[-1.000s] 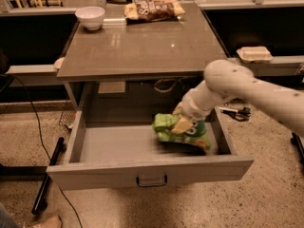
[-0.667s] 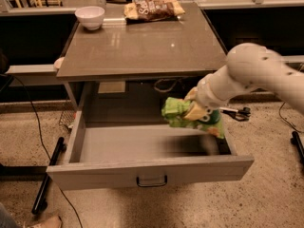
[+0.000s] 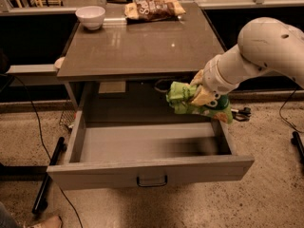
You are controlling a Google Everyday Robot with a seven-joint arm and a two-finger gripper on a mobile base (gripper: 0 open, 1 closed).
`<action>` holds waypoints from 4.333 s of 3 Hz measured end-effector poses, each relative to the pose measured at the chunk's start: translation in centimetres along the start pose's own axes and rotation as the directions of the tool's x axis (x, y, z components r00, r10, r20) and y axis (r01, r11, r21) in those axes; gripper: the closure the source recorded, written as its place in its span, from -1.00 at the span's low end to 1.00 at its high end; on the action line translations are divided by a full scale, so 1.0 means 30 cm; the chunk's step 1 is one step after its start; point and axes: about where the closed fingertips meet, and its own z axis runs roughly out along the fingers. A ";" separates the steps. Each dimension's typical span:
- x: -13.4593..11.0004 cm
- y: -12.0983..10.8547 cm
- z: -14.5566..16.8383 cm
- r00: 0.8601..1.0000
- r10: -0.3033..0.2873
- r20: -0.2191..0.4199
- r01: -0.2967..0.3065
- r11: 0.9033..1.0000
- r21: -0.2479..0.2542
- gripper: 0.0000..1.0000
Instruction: Pick green rice chip bag from top drawer and place on counter
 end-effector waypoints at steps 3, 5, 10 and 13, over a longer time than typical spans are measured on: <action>-0.287 -0.506 -0.006 0.964 -0.235 0.122 0.212 0.961 0.175 1.00; -0.313 -0.555 -0.053 0.962 -0.242 0.129 0.211 0.954 0.215 1.00; -0.347 -0.800 0.063 0.967 -0.213 0.140 0.151 0.921 0.359 -0.18; -0.295 -0.809 -0.019 0.976 -0.178 0.124 0.118 0.916 0.383 -1.00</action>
Offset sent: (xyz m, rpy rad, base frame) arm 0.1711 0.0686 0.1477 0.0745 -0.3697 0.2058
